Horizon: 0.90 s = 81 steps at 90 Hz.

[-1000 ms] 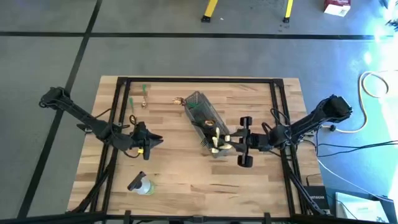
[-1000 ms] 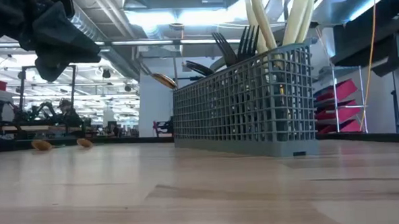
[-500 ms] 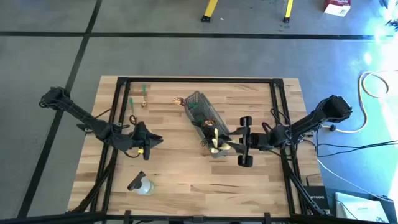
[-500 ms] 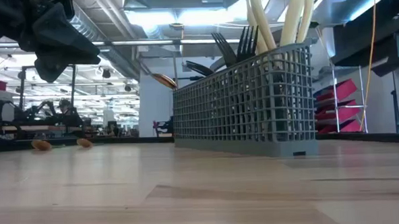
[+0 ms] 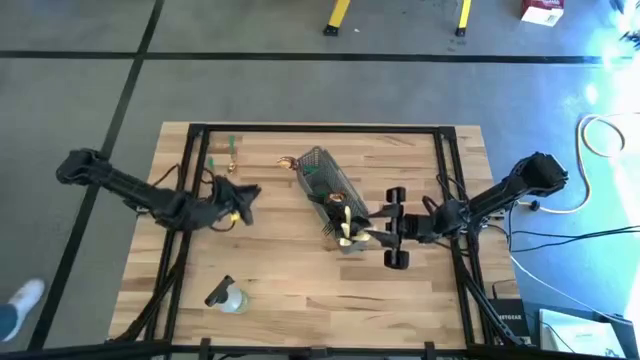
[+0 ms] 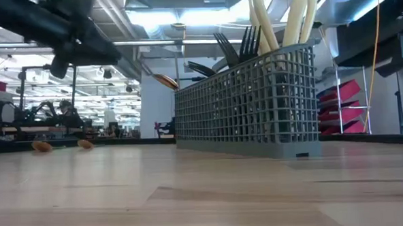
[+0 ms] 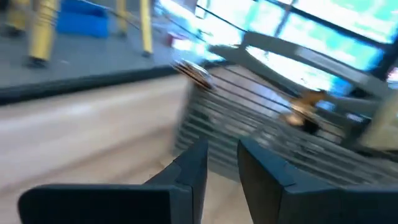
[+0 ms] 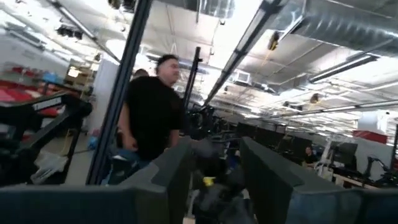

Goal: Sort silverware
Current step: Put the gold spoon into the cutlery rack

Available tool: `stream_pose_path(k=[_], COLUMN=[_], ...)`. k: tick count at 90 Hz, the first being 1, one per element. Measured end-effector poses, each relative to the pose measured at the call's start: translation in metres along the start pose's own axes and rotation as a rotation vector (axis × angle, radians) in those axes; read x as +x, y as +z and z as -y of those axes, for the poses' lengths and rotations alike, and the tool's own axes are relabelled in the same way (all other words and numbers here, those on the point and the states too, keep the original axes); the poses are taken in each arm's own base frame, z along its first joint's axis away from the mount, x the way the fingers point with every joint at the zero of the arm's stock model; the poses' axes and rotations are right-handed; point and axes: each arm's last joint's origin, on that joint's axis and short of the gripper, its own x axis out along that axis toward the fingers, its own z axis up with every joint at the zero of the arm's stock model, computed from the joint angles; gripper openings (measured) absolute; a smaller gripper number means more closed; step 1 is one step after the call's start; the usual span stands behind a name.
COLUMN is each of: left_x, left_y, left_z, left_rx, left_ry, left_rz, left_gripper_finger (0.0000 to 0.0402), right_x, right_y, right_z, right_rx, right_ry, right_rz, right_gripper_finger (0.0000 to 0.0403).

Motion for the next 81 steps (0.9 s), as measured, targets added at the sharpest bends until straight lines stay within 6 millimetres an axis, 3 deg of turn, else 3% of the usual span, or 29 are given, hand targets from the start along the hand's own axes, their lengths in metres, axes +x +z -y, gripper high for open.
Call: stream_pose_path(k=[24, 40, 61, 81], left_x=[0.037, 0.058, 0.086, 0.104], left_y=[0.013, 0.016, 0.0, -0.02], left_z=[-0.032, -0.056, -0.082, -0.106], left_rx=[0.111, 0.096, -0.052, -0.078], left_ry=[0.281, 0.458, 0.593, 0.738], left_rz=[0.037, 0.034, -0.051, -0.137], left_gripper_finger=[0.0078, 0.0133, 0.0222, 0.0245], right_x=[0.0, 0.0, -0.001, -0.003], right_y=[0.0, -0.001, -0.007, 0.008], right_z=[0.0, 0.0, 0.004, 0.02], right_rx=[-0.078, -0.104, -0.19, -0.354], right_ry=[0.005, -0.003, -0.162, -0.393], right_rz=[-0.002, -0.017, -0.14, -0.231], right_gripper_finger=[0.0122, 0.0122, 0.0122, 0.0122])
